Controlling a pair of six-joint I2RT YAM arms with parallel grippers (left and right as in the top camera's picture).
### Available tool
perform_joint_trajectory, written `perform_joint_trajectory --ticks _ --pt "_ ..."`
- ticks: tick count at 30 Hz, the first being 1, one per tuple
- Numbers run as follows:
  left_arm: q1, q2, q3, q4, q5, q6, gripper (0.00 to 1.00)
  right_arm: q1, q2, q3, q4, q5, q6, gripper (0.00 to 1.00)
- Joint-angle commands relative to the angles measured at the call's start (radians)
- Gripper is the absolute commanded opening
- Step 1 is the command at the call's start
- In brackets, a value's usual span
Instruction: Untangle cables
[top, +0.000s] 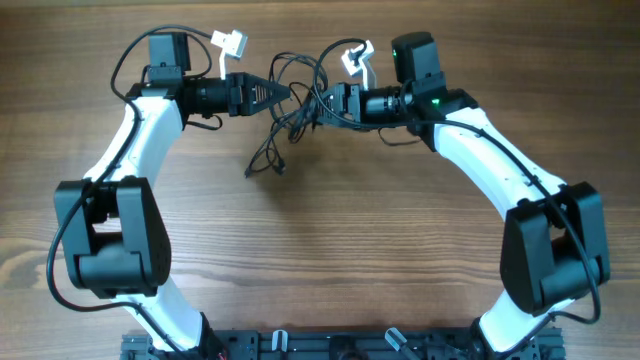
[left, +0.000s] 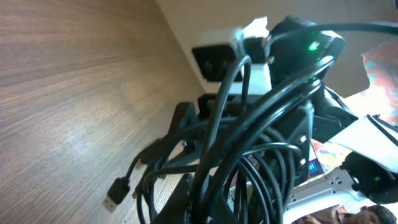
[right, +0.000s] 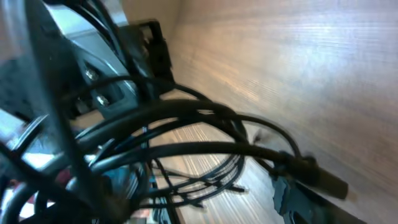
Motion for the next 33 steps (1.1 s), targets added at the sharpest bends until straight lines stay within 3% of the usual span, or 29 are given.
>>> perform_joint_trajectory --ticks 1,13,15,17,19,24,33 --pt "-0.024 -0.011 0.001 -0.001 -0.01 -0.014 0.04 0.015 0.017 0.0 0.059 0.0 0.087 0.84" --pt "-0.034 -0.011 0.001 0.0 -0.013 -0.014 0.04 0.058 0.017 0.0 0.06 0.179 0.148 0.7" --pt "-0.033 -0.011 0.001 0.0 -0.032 -0.014 0.04 0.055 0.017 0.0 0.06 0.177 0.14 0.75" --pt "-0.033 -0.011 0.001 0.0 -0.048 -0.013 0.04 0.043 0.017 0.0 0.061 0.163 0.135 0.9" --pt "-0.033 -0.011 0.001 0.0 -0.051 -0.014 0.04 0.023 0.017 0.0 0.071 0.116 0.117 0.94" --pt "-0.033 -0.011 0.001 0.0 -0.051 -0.014 0.04 -0.035 0.017 0.0 0.055 0.016 0.105 0.94" --pt "-0.033 -0.011 0.001 0.0 -0.05 -0.014 0.04 -0.057 0.017 0.0 -0.071 0.115 0.078 0.87"
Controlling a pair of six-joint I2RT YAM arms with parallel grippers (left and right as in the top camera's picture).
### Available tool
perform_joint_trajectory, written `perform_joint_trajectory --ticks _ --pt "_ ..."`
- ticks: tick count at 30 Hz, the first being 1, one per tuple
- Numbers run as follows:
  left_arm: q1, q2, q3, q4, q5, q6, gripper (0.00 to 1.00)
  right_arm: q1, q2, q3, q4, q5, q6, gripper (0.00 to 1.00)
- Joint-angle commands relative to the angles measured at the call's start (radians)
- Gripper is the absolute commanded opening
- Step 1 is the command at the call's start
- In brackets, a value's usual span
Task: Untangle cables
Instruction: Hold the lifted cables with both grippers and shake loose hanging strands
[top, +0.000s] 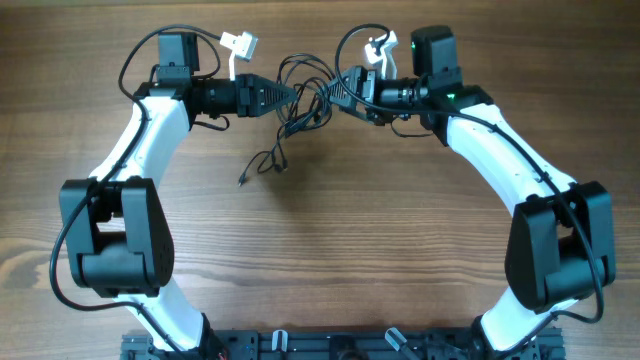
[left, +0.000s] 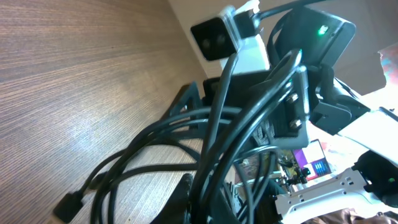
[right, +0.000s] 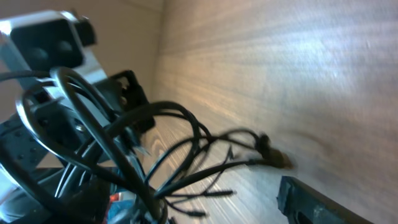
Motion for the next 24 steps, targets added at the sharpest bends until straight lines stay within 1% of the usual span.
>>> perform_joint_trajectory --ticks 1,7,24 --pt "-0.004 -0.011 0.001 0.0 0.002 -0.006 0.04 0.006 0.017 0.0 -0.053 0.047 -0.053 0.86" --pt "-0.003 -0.011 0.001 0.004 0.002 -0.006 0.04 0.003 0.017 0.0 -0.118 0.039 -0.127 0.85" --pt "-0.003 -0.011 0.001 0.004 0.001 -0.006 0.04 0.002 0.017 0.0 -0.27 0.017 -0.209 0.84"
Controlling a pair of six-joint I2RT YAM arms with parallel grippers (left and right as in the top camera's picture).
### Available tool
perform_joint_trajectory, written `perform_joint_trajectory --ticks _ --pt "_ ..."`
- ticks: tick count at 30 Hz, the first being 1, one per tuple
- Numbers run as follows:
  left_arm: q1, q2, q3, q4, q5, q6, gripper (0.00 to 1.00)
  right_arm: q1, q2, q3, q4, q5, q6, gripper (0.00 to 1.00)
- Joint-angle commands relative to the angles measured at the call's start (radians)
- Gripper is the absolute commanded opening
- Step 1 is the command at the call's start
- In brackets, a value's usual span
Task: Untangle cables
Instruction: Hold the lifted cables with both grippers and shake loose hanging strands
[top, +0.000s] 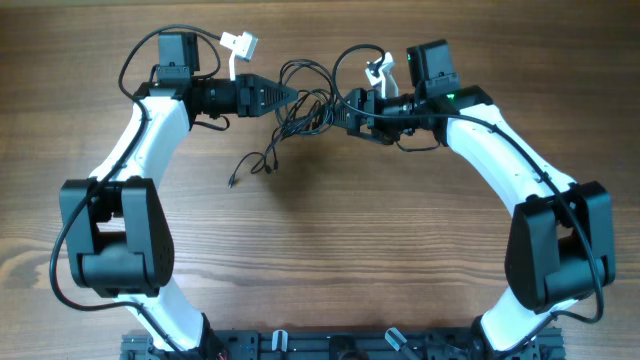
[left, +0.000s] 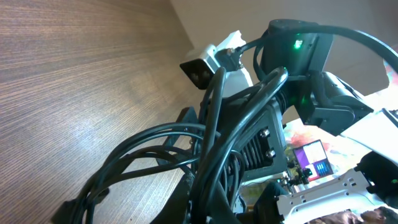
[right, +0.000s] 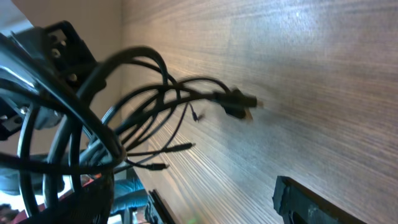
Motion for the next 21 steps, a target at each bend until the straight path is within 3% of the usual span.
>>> perform_joint_trajectory --ticks 1,7,11,17,21 --pt "-0.003 -0.011 0.001 0.003 0.009 -0.006 0.04 0.002 0.017 0.0 -0.041 -0.016 -0.053 0.84" --pt "-0.003 -0.011 0.001 0.049 0.01 -0.121 0.04 0.019 0.017 0.0 -0.056 0.003 -0.064 0.84" --pt "-0.003 -0.011 0.001 0.151 0.009 -0.324 0.04 0.044 0.017 0.0 -0.045 0.015 -0.055 0.84" --pt "-0.004 -0.011 0.001 0.262 0.009 -0.54 0.04 0.08 0.017 0.0 0.074 0.018 0.055 0.84" --pt "-0.004 -0.011 0.001 0.281 0.01 -0.601 0.04 0.087 0.017 0.0 0.167 0.018 0.129 0.84"
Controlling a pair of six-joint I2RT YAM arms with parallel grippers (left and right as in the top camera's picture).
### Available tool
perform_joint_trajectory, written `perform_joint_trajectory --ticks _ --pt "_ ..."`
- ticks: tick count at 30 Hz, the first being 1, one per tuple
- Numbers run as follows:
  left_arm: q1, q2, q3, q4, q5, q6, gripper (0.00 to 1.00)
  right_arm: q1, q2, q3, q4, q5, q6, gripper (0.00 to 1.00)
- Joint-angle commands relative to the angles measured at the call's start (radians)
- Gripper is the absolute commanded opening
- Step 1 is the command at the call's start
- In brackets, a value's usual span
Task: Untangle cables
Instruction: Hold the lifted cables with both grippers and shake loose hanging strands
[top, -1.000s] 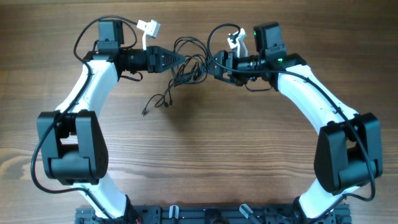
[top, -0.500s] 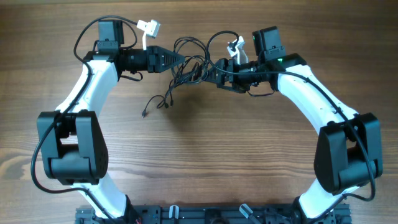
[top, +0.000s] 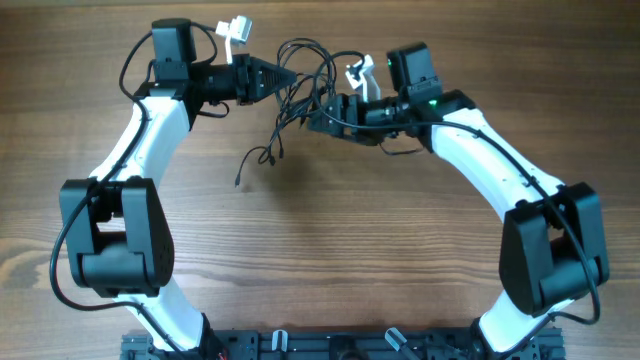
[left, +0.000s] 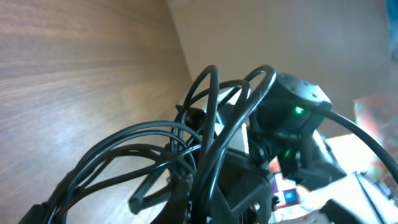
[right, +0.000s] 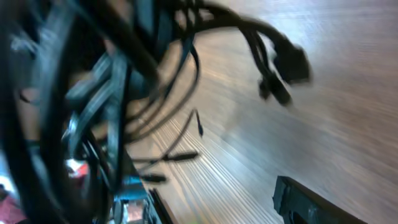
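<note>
A tangle of black cables (top: 305, 75) hangs in the air between my two grippers at the far side of the wooden table (top: 330, 250). Loose plug ends (top: 240, 180) trail down to the wood. My left gripper (top: 285, 80) points right and is shut on the cable bundle (left: 208, 143), which runs through its jaws (left: 205, 202). My right gripper (top: 318, 120) reaches left under the tangle. In the right wrist view only its right finger (right: 311, 202) shows clearly. The jaws stand wide apart, with blurred cables (right: 124, 93) on the left side and two plugs (right: 286, 68) dangling.
Each arm's own cable, with a white connector (top: 233, 28) (top: 358, 72), loops up beside its wrist. The arm bases (top: 320, 345) stand at the near edge. Beyond the far table edge, the left wrist view shows a wall and clutter (left: 373, 124).
Both grippers have shifted left and the left one farther back. The right gripper now sits lower left under the tangle. The loose ends hang a bit farther right on the wood.
The grippers first faced each other closely with the tangle bunched between them. Then they stood farther apart and farther back, with the cables spread and lifted. The right gripper then dropped nearer, and now both have shifted left, with the loops opened wider.
</note>
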Motion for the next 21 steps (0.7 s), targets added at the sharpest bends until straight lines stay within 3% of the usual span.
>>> perform_joint_trajectory --ticks 1,8,13,17,21 --pt "-0.003 -0.011 0.002 0.011 0.016 -0.139 0.04 0.006 0.017 0.0 0.068 0.007 0.088 0.84" --pt "0.016 -0.011 0.002 0.026 -0.013 -0.146 0.04 0.001 0.017 0.0 0.049 0.017 0.033 0.85" --pt "0.014 -0.011 0.002 -0.014 -0.005 0.028 0.04 -0.035 0.017 0.0 0.085 -0.049 0.04 0.85" --pt "0.008 -0.011 0.002 -0.135 -0.002 0.242 0.04 -0.068 0.017 0.0 0.188 -0.146 0.082 0.85" --pt "0.008 -0.011 0.002 -0.183 0.04 0.309 0.04 -0.079 0.017 0.0 0.198 -0.112 0.108 0.84"
